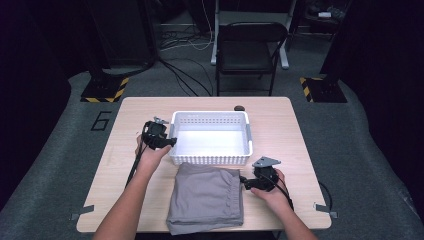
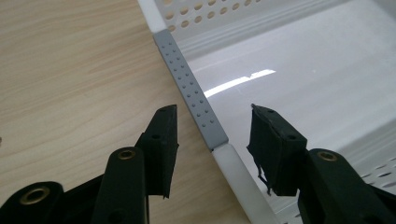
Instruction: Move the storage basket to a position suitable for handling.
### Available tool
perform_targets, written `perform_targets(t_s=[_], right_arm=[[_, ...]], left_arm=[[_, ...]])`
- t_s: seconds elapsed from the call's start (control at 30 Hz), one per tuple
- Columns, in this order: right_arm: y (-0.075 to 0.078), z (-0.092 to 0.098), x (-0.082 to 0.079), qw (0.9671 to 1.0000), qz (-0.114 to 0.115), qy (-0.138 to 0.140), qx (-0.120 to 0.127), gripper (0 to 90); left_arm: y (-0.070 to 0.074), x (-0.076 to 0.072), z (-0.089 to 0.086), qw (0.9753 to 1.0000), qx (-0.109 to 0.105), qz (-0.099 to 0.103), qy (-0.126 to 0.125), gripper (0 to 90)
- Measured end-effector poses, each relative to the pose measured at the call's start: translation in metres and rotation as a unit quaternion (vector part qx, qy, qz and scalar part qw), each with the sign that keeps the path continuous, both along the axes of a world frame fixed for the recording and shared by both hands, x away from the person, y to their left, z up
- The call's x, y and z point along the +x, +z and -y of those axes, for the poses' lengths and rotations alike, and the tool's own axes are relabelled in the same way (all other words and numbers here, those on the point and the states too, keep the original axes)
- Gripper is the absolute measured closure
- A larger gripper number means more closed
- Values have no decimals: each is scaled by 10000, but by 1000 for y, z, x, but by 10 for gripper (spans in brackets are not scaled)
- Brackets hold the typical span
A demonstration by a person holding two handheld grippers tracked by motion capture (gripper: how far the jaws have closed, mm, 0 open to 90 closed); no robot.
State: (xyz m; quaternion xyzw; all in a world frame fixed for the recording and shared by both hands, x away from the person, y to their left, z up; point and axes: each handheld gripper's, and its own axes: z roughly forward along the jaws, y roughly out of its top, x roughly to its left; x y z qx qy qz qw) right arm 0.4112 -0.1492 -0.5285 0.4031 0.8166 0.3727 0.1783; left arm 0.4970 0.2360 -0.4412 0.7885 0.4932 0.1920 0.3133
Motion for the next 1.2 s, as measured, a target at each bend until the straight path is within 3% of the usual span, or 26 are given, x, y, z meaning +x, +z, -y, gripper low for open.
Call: perform_targets(t_s=[0.23,0.57,0.67,0.9,1.07,1.2], right_arm=[[0,0,0,10000,-26,16,-24,210],[0,0,0,10000,-29,65,-65,194],[0,0,0,10000,-3,52,-55,193],[0,0,0,9999,10,78,-65,190],[0,0,0,10000,8,64,-51,189],[0,0,1,9999,0,100,-82,188]], left_arm=[[13,-11,-7,9998,-168,59,-32,471],[28,-45,-15,9994,-291,47,-204,411],[28,-53,-18,9985,-506,62,-179,397],[27,-69,-19,9989,-372,-19,-287,378],[30,-78,-18,9989,-359,174,-263,338],[35,-83,-17,9985,-424,213,-288,329]])
